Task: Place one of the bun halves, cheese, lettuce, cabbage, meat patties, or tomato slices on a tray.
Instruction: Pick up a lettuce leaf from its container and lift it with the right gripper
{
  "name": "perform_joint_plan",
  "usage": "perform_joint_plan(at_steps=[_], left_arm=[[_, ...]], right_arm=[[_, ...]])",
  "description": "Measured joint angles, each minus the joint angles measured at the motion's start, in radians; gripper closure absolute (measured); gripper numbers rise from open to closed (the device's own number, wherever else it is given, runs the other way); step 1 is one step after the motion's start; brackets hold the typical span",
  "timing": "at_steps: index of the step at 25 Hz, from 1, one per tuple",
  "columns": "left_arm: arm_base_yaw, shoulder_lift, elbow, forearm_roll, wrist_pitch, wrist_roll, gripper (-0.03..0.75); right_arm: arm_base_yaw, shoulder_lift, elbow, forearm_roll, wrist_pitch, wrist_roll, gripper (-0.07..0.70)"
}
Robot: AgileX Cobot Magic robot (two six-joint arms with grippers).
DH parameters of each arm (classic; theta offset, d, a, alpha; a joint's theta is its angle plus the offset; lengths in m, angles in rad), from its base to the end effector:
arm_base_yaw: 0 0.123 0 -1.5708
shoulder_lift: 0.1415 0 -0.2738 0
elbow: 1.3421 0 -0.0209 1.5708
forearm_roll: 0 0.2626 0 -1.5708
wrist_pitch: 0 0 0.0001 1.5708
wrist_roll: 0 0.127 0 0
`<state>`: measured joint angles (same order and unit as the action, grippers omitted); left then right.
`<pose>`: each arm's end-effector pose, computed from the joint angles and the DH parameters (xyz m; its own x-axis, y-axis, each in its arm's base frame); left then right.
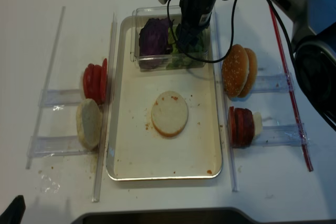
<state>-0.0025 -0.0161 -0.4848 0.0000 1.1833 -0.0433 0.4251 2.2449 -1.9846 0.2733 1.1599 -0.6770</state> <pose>0.0403 -0.0001 0.2490 -0.5603 -0.0419 -0.8273 -0.0218 0.9991 -0.0358 0.4354 0.2316 0.1668 -0.5007 -0.7966 -0.3388 -0.8576 0.5098 0.0688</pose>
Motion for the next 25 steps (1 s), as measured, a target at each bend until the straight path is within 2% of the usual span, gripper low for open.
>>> perform_joint_plan(at_steps=[5,8,13,20,25], left_arm=[[0.0,0.0,0.0,0.0,0.0,0.0,0.279],[0.0,0.0,0.0,0.0,0.0,0.0,0.279],[0.0,0.0,0.0,0.0,0.0,0.0,0.279],[0.0,0.0,0.0,0.0,0.0,0.0,0.279],[0.0,0.0,0.0,0.0,0.0,0.0,0.279]], right_arm=[[0.0,0.001,0.0,0.0,0.0,0.0,0.184],[0.0,0.001,0.0,0.0,0.002,0.0,0.211],[0.0,0.001,0.0,0.0,0.017,0.0,0.313],[0.0,0.001,0.0,0.0,0.035,0.0,0.385],[0.0,0.001,0.0,0.0,0.035,0.0,0.538]])
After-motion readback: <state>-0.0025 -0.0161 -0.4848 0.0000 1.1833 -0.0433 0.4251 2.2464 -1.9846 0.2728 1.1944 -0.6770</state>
